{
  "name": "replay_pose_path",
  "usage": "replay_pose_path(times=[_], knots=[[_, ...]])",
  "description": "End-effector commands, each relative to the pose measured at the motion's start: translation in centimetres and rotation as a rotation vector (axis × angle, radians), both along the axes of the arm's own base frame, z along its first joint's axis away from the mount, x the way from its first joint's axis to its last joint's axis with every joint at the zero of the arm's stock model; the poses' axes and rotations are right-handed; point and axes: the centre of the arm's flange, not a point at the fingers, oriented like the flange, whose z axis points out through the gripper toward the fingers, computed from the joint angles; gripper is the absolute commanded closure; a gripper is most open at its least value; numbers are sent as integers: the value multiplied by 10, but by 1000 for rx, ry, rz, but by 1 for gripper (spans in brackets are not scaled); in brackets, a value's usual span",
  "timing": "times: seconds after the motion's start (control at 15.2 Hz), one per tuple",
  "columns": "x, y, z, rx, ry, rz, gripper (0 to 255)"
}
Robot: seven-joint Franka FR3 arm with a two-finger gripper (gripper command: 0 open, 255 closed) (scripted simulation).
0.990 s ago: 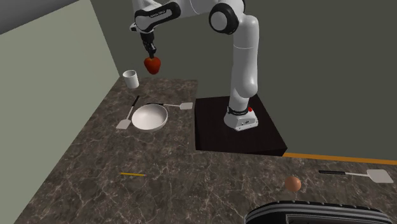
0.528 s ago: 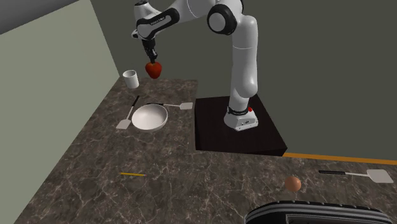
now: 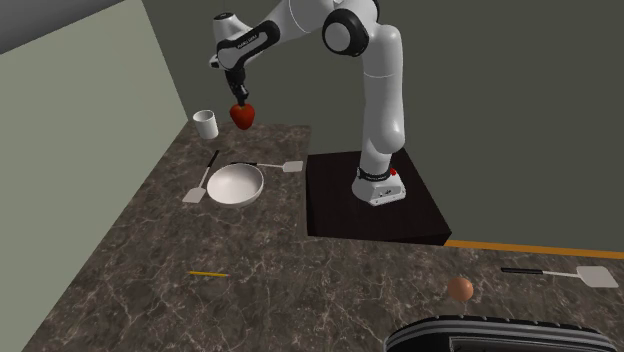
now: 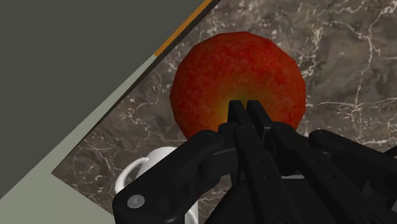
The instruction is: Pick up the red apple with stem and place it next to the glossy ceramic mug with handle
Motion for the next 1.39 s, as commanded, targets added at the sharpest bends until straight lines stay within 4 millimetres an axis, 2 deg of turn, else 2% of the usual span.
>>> replay_pose_path(times=[0.0,0.2,0.26,0.59,0.86,1.32], knots=[[0,0,-1,0,-1,0,255],[0,0,-1,0,-1,0,255],[0,0,-1,0,-1,0,0],[0,0,-1,0,0,0,0],[-1,4,49,0,-1,0,0],[-1,4,49,0,-1,0,0]])
